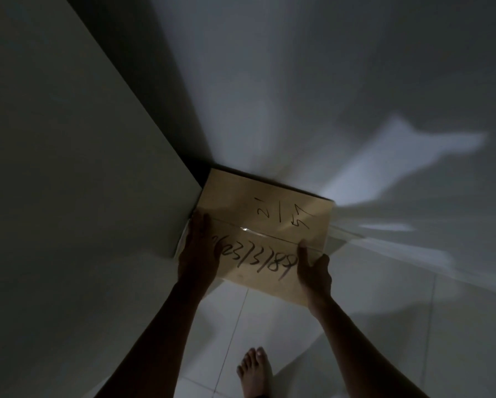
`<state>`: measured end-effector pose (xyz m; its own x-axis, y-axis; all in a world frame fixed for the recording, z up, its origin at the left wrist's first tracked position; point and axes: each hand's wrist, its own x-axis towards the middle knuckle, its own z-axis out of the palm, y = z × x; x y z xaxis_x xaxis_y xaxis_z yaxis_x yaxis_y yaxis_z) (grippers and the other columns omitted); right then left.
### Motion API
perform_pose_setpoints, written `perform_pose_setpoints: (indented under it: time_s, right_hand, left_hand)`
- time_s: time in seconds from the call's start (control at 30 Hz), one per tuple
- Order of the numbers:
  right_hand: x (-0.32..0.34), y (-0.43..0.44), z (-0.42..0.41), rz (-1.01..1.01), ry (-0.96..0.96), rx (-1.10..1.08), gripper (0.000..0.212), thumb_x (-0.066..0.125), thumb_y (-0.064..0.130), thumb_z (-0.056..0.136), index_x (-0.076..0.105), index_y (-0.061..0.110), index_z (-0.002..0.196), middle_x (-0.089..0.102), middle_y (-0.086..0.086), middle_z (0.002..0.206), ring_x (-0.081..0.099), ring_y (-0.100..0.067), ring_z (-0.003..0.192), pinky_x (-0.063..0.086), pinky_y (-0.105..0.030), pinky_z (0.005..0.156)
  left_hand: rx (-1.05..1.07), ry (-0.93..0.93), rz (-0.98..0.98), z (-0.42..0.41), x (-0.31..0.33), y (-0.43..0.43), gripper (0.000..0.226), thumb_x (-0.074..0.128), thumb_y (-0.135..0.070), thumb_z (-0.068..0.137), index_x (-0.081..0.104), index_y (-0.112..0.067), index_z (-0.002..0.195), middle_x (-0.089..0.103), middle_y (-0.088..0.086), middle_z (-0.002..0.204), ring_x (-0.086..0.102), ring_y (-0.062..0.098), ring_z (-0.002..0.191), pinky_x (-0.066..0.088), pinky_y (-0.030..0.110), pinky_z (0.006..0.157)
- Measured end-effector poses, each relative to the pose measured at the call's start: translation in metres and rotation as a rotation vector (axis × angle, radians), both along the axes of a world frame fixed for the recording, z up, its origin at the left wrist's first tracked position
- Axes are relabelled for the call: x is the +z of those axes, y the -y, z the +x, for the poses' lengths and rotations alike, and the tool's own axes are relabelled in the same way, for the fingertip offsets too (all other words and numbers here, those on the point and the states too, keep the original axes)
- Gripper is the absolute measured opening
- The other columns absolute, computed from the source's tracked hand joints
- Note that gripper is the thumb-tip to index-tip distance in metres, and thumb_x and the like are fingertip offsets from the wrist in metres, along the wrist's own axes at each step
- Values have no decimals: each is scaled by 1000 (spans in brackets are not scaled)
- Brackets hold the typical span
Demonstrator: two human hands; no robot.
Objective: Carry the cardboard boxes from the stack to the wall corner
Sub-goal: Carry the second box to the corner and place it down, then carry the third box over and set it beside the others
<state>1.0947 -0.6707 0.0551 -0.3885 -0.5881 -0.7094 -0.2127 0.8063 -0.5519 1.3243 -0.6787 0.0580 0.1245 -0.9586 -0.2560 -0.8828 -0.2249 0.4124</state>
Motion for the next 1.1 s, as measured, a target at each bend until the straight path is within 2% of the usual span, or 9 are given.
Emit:
perform_pose_setpoints:
  time_s: [0.07,0.23,0.37,0.5,0.6,0.8,0.9,1.0,1.1]
  right_hand:
    - [-2,3,-3,12,1,23,70,46,58,93,32,8,140,55,-17,132,52,-27,100,46,-35,83]
    - [-4,15,-11,57,-13,113,72,45,58,93,30,4,138,53,-19,134,55,-36,115,46,-35,84]
    - [-4,20,-21,94,-32,197,79,44,62,92,28,1,141,51,-21,136,54,-36,120,49,-46,97]
    - [26,14,-35,-5,-152,329,77,44,61,90,30,6,142,54,-19,132,60,-34,113,56,-47,88]
    - [79,3,-54,-46,-243,391,87,38,70,84,31,8,145,53,-18,134,58,-36,116,56,-48,87]
    - [223,-27,-115,-70,-386,381,77,45,56,94,27,6,149,43,-22,143,46,-41,129,39,-46,103]
    - [284,-56,-171,-89,-428,308,79,44,57,93,27,6,150,42,-21,145,44,-38,133,36,-46,109]
    - [343,-96,-234,-123,-469,194,75,41,56,95,29,7,151,41,-20,148,42,-36,136,35,-44,111]
    - [397,-146,-302,-141,-526,66,73,36,57,95,33,7,148,45,-21,146,43,-37,134,35,-46,111]
  left_hand:
    - [-16,-2,-8,2,0,3,76,54,-39,94,20,-8,154,16,16,163,21,34,149,43,47,106]
    - [-63,8,46,7,-2,19,83,61,-38,91,15,-10,155,15,17,162,23,36,148,44,54,107]
    - [-63,28,137,0,11,28,86,58,-37,93,7,-9,155,7,16,164,14,36,150,36,53,113]
    - [-85,44,215,-11,43,29,87,52,-42,94,-1,-12,155,2,14,164,17,37,149,36,54,113]
    - [-161,34,244,-28,95,18,81,47,-42,97,0,-11,156,1,15,164,13,38,150,29,55,117]
    - [-266,52,195,-69,237,1,76,44,-43,98,4,-13,156,12,14,163,20,38,147,29,56,116]
    - [-359,72,180,-124,302,-7,73,42,-40,99,7,-8,155,10,17,163,15,37,149,19,50,121]
    - [-520,64,129,-195,350,-26,74,40,-44,99,14,-2,153,17,22,161,19,39,148,19,50,121]
    - [-675,58,139,-280,389,-51,74,39,-46,98,14,-3,154,14,19,162,13,37,150,15,47,122]
